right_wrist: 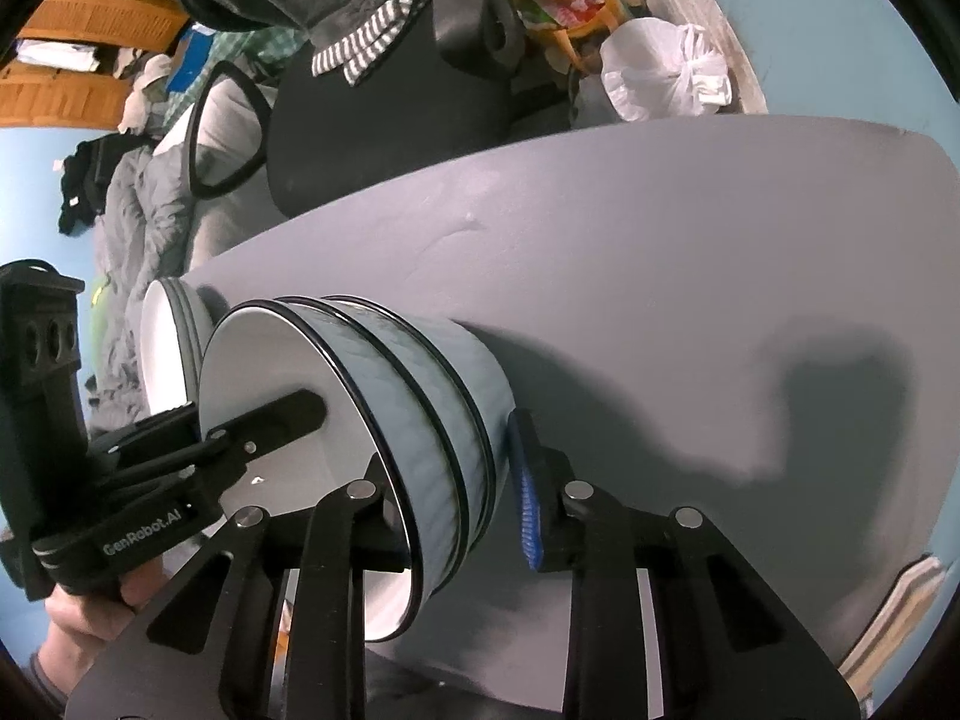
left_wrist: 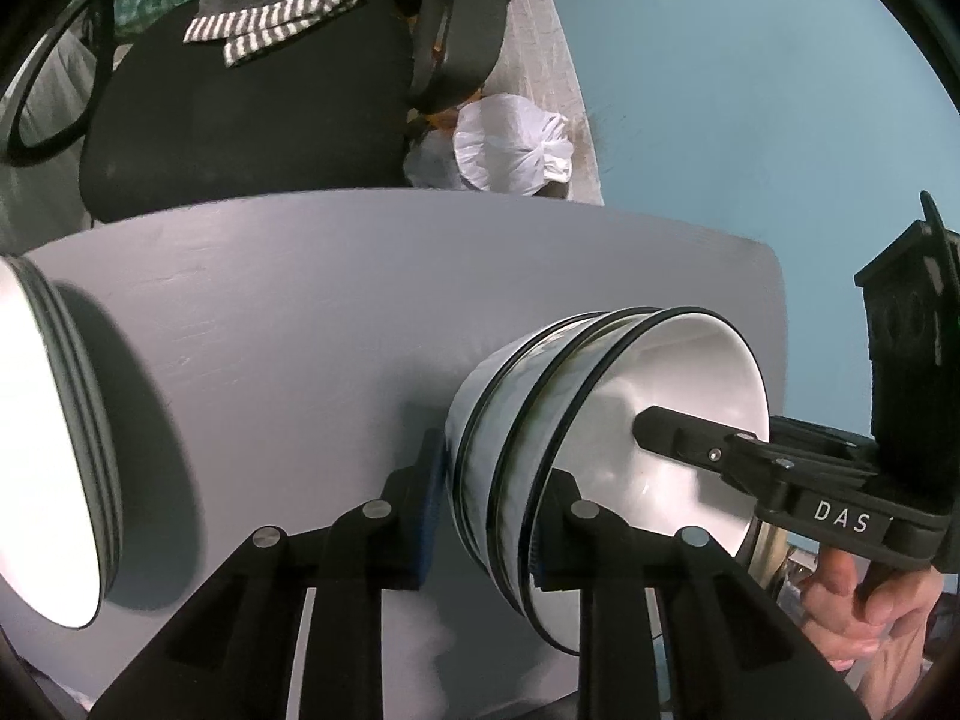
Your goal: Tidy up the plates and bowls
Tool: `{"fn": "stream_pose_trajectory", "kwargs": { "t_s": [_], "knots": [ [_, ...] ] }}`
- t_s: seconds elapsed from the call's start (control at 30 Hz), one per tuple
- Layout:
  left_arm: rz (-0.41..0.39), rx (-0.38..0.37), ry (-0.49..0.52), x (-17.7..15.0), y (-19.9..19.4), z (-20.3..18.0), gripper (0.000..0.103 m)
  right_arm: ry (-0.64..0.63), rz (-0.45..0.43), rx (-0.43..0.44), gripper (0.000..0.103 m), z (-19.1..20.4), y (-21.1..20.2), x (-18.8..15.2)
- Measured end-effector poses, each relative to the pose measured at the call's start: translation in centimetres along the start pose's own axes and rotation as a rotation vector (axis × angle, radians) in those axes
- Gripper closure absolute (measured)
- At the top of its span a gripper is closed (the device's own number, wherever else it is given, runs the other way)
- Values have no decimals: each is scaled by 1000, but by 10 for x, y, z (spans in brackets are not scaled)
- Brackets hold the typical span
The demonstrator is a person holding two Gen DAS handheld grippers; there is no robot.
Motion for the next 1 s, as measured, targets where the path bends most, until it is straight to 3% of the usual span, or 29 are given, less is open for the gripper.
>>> {"fn": "stream_pose_trajectory", "kwargs": {
  "t_s": [0.47, 0.87, 1.0],
  "knots": [
    [19, 3, -86, -36, -8, 39, 82, -61, 52, 3, 77, 35, 24, -16],
    [0, 6, -116, -42, -4, 38, 81, -117, 65, -55, 78, 45, 30, -16],
    [0, -35, -147, -42, -1, 43, 77, -134, 68, -75, 78, 49, 32, -18]
  ]
}}
Point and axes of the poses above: each gripper's, at about its wrist camera, not at the fingertips, and y roughly the way its jaws point, z to its left, x to its top, the point moved 1 cm from there along y, roughly the way its jaws point, and after that the axes turned 8 degrees about z, right-handed, at the moved point
